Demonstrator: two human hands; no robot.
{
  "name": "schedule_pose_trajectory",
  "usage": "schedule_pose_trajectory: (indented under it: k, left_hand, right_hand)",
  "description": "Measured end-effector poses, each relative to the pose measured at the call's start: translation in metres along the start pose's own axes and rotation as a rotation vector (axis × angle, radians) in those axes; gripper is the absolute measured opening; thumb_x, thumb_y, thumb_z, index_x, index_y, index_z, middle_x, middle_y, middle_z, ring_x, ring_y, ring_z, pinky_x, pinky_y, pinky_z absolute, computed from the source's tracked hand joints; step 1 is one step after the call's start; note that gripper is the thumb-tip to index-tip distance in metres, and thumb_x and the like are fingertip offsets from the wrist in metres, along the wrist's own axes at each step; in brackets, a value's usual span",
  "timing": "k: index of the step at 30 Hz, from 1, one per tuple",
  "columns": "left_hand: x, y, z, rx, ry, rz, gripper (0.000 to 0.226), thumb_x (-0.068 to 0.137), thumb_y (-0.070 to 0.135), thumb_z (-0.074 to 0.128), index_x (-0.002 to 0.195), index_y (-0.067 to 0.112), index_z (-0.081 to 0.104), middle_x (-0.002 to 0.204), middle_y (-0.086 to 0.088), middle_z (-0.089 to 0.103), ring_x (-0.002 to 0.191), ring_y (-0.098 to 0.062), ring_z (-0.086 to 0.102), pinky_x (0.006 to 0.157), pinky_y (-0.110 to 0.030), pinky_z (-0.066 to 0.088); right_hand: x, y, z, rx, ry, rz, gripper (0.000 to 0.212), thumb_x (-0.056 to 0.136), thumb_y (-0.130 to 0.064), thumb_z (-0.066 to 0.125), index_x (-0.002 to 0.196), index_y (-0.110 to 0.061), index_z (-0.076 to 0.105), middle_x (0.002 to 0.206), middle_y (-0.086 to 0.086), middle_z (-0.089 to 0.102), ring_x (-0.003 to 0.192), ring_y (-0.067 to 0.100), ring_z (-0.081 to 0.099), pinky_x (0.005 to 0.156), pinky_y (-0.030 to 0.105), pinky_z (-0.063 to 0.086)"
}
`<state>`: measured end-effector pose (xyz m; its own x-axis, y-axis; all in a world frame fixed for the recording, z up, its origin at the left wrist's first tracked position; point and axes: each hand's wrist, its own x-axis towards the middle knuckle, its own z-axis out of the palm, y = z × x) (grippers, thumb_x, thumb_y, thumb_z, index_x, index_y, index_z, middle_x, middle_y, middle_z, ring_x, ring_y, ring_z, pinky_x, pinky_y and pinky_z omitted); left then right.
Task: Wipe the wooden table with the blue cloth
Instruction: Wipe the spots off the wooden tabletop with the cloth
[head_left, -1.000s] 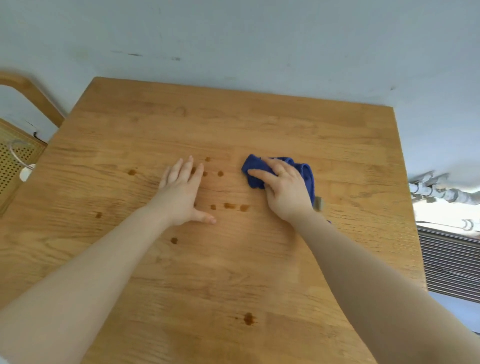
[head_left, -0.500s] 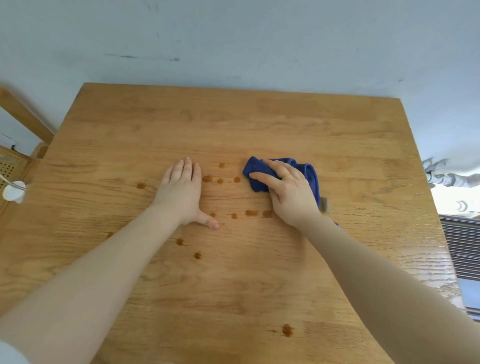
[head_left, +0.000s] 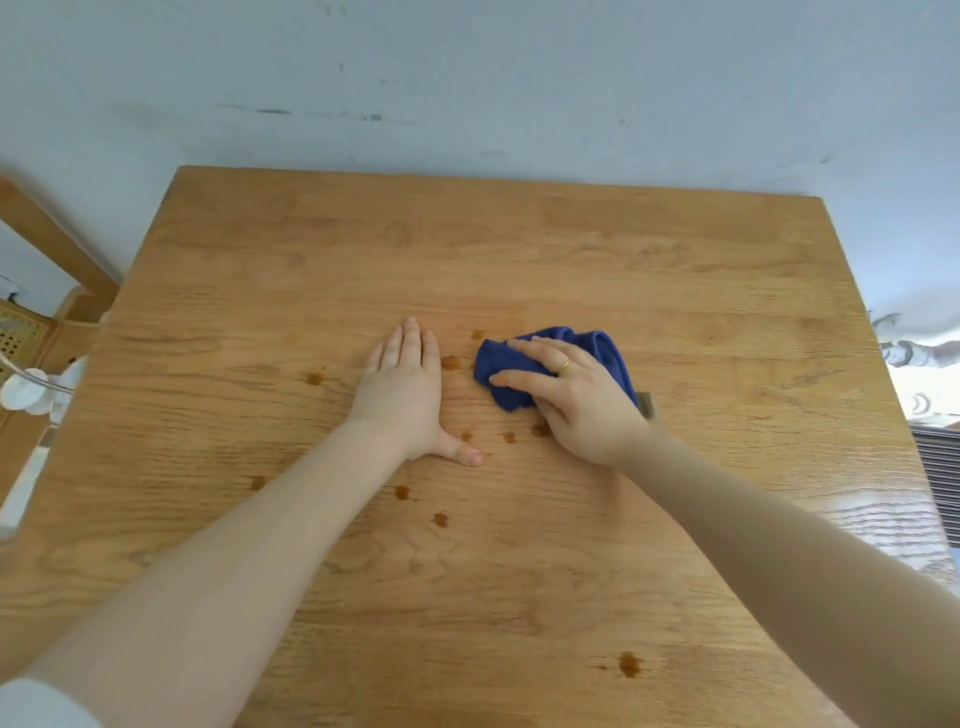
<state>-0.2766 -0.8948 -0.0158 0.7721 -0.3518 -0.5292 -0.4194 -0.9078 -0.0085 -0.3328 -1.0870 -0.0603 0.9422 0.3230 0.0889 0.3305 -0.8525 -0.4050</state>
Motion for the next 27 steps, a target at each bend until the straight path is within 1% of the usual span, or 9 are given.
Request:
schedule_pose_trajectory:
  k: [2,5,8,11,13,17,20,24,27]
  left_hand:
    - [0.001,-0.001,0.001,-0.010,0.012,0.017,0.145,0.051,0.079,0.064,0.146,0.003,-0.014,0.154,-0.018,-0.020,0.144,-0.029,-0.012,0.116,-0.037,-0.004]
    - [0.003,-0.002,0.004,-0.014,0.019,0.019,0.145,0.051,0.078,0.065,0.146,0.002,-0.014,0.153,-0.019,-0.021,0.144,-0.029,-0.013,0.116,-0.037,-0.005]
    - [0.003,-0.002,0.004,-0.027,0.020,0.013,0.146,0.051,0.077,0.066,0.146,0.002,-0.014,0.154,-0.019,-0.020,0.144,-0.029,-0.013,0.116,-0.037,-0.005]
    - [0.000,-0.002,0.004,-0.048,0.025,0.029,0.144,0.052,0.076,0.067,0.146,0.002,-0.013,0.154,-0.019,-0.020,0.144,-0.029,-0.012,0.116,-0.038,-0.004]
    - [-0.001,-0.004,0.006,-0.074,0.037,0.035,0.144,0.052,0.077,0.067,0.147,0.003,-0.013,0.154,-0.017,-0.020,0.144,-0.028,-0.012,0.116,-0.038,-0.004]
    - [0.002,-0.007,0.009,-0.119,0.063,0.040,0.145,0.050,0.077,0.067,0.147,0.004,-0.011,0.155,-0.016,-0.020,0.144,-0.027,-0.013,0.117,-0.038,-0.004]
    - [0.004,-0.007,0.010,-0.126,0.074,0.039,0.147,0.048,0.077,0.068,0.147,0.004,-0.012,0.155,-0.016,-0.019,0.144,-0.027,-0.013,0.117,-0.036,-0.004]
    - [0.004,-0.005,0.012,-0.116,0.076,0.024,0.148,0.047,0.076,0.069,0.147,0.003,-0.012,0.154,-0.016,-0.020,0.145,-0.026,-0.012,0.116,-0.035,-0.004]
    - [0.001,-0.005,0.011,-0.117,0.061,0.022,0.147,0.048,0.076,0.069,0.146,0.002,-0.013,0.154,-0.016,-0.020,0.144,-0.026,-0.013,0.118,-0.035,-0.004]
  right_hand:
    - [0.019,0.013,0.000,-0.029,0.044,0.007,0.044,0.084,-0.014,0.035,0.117,-0.019,0.063,0.131,0.017,0.053,0.116,0.038,0.051,0.099,0.045,0.037]
    - [0.058,0.022,0.005,-0.017,0.144,0.191,0.044,0.086,-0.015,0.034,0.117,-0.020,0.063,0.129,0.021,0.053,0.115,0.043,0.050,0.097,0.050,0.039]
    - [0.079,0.014,0.008,-0.016,0.174,0.341,0.043,0.086,-0.010,0.037,0.120,-0.020,0.062,0.134,0.021,0.049,0.120,0.042,0.045,0.101,0.050,0.035]
    - [0.057,0.003,0.009,-0.034,0.141,0.241,0.044,0.086,-0.012,0.033,0.119,-0.020,0.062,0.134,0.019,0.050,0.119,0.043,0.046,0.100,0.052,0.037]
    - [0.031,-0.012,0.017,-0.013,0.063,0.142,0.048,0.084,-0.014,0.031,0.120,-0.020,0.062,0.134,0.019,0.050,0.119,0.043,0.046,0.101,0.052,0.036]
    - [0.017,-0.023,0.019,0.042,-0.047,0.068,0.049,0.084,-0.013,0.031,0.122,-0.022,0.060,0.137,0.015,0.049,0.124,0.041,0.043,0.103,0.051,0.033]
    - [0.051,-0.006,0.015,0.026,0.034,0.114,0.044,0.086,-0.010,0.035,0.120,-0.023,0.061,0.135,0.016,0.050,0.122,0.041,0.045,0.100,0.054,0.037]
    - [0.092,-0.003,0.016,-0.021,0.086,0.268,0.043,0.090,-0.006,0.040,0.127,-0.023,0.055,0.143,0.017,0.040,0.130,0.038,0.034,0.108,0.049,0.026]
    - [0.076,-0.012,0.017,-0.011,0.071,0.215,0.045,0.088,-0.012,0.032,0.123,-0.022,0.059,0.140,0.018,0.043,0.127,0.040,0.037,0.106,0.052,0.029]
